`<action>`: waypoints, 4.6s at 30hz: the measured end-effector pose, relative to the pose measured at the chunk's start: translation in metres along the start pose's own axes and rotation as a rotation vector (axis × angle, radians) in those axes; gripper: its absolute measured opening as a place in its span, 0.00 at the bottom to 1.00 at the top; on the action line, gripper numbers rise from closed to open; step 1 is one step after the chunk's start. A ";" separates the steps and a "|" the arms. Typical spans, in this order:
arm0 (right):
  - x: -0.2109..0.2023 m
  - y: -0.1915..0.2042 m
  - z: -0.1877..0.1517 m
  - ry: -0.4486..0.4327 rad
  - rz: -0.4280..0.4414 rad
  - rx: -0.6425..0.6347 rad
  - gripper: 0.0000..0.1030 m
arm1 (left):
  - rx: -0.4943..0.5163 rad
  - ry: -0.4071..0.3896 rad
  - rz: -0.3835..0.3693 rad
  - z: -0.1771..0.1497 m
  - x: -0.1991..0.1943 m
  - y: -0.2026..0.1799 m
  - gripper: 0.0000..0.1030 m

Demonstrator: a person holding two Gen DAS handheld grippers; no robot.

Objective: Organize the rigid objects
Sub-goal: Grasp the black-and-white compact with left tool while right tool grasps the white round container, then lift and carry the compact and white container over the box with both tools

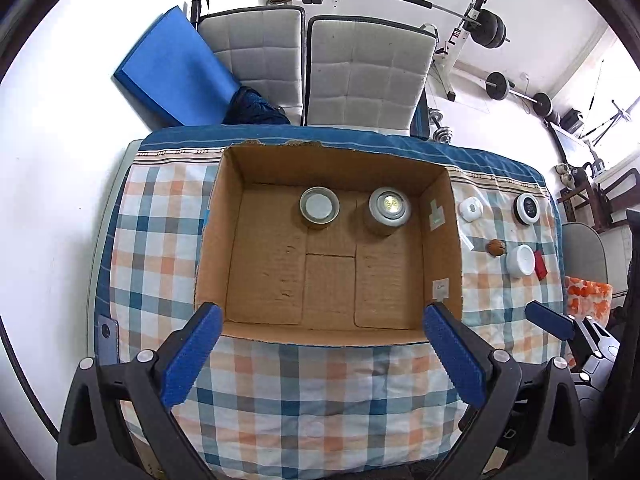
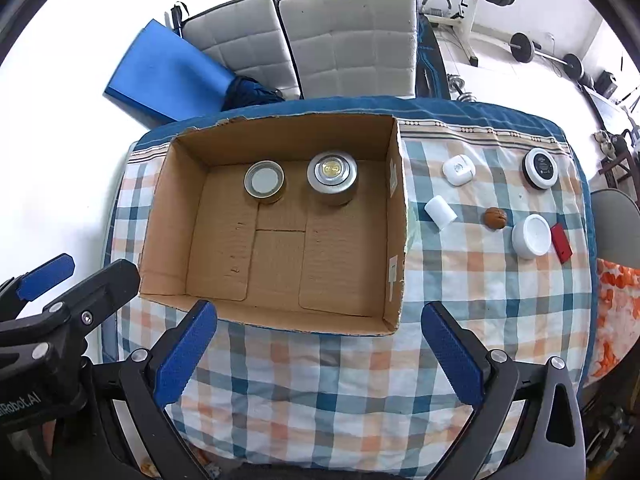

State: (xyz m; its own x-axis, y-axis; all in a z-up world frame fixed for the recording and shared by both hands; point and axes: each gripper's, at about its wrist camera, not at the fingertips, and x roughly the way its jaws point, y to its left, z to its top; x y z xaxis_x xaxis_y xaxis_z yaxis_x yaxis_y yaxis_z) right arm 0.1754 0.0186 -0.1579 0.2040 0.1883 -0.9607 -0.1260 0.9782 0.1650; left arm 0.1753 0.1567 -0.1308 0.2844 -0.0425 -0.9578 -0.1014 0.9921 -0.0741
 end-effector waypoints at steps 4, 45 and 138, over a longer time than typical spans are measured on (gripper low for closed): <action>-0.010 -0.027 0.004 -0.005 0.036 0.028 1.00 | 0.019 -0.026 0.000 0.007 -0.007 -0.028 1.00; 0.178 -0.401 0.066 0.296 -0.097 0.406 0.69 | 0.262 0.292 -0.045 0.103 0.261 -0.327 1.00; 0.190 -0.007 0.072 0.267 -0.032 0.026 0.69 | -0.041 0.222 0.073 0.066 0.193 0.061 0.71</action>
State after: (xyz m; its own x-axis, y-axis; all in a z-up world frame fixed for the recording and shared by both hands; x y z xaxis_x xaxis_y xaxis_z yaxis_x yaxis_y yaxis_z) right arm 0.2851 0.0537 -0.3259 -0.0567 0.1310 -0.9898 -0.0984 0.9858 0.1361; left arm 0.2872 0.2173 -0.3017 0.0585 -0.0008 -0.9983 -0.1541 0.9880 -0.0098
